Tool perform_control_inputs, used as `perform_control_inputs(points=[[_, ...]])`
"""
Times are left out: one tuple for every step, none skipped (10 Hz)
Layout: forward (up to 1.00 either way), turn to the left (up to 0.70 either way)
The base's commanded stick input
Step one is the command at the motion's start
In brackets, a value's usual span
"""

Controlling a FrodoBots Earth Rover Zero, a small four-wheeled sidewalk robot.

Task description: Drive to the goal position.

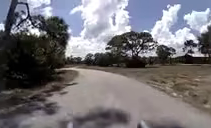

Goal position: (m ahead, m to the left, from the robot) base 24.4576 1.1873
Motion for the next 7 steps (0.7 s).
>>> perform_control_inputs(points=[[1.00,0.26],[1.00,0.40],[1.00,0.40],[1.00,0.23],[1.00,0.00],[1.00,0.00],[1.00,0.00]])
